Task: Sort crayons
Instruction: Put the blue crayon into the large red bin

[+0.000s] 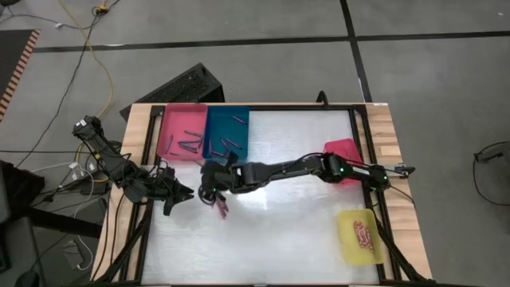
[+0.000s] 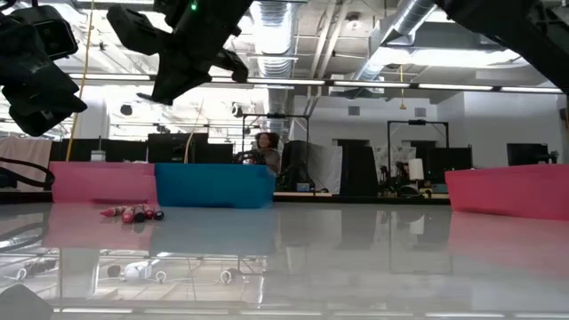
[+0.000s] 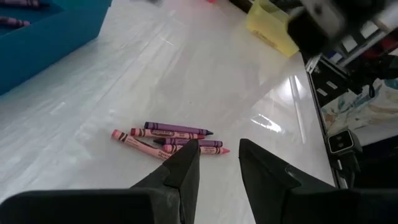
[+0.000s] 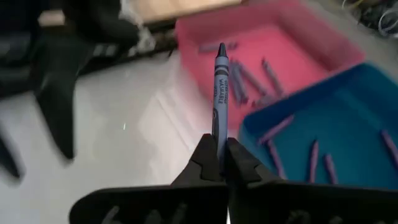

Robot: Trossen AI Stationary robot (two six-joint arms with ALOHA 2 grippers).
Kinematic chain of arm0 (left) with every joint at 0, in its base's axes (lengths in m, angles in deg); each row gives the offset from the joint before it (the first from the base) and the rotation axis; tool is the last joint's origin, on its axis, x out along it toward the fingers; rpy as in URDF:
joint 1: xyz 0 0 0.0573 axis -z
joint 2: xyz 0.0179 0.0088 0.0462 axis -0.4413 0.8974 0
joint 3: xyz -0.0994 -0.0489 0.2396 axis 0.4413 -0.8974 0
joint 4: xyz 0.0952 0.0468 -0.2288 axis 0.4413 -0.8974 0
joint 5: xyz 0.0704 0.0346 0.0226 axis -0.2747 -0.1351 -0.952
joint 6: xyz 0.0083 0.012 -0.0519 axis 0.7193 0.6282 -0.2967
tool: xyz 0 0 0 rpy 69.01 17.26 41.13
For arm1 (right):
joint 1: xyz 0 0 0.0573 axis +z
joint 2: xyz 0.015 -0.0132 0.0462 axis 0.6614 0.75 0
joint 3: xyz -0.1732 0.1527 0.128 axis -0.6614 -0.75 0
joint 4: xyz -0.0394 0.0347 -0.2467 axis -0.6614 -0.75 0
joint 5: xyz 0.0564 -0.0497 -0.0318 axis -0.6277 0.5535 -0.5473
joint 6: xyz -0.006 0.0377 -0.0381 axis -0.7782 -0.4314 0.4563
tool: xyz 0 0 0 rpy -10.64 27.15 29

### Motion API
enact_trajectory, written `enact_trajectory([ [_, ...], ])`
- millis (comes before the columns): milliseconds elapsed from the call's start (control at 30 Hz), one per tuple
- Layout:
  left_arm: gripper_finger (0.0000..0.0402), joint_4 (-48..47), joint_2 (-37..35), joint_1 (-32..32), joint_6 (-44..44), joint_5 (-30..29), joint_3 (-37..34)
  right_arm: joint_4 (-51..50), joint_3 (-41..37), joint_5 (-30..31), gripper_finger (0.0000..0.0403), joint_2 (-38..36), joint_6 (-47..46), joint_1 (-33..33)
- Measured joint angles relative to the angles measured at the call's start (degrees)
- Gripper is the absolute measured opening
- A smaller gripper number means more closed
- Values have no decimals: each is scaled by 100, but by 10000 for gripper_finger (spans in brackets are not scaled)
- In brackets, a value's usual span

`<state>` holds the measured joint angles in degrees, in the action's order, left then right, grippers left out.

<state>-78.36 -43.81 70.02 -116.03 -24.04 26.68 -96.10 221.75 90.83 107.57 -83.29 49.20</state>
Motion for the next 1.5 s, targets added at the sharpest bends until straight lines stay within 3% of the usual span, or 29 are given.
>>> enact_trajectory([
  [633, 102, 0, 1, 0, 181, -7, 0, 2041, -186, -253, 1, 72, 460, -1050],
  [1500, 102, -2, -1, 0, 270, 6, 0, 3226, -205, -927, 1, 728, 764, -1461],
])
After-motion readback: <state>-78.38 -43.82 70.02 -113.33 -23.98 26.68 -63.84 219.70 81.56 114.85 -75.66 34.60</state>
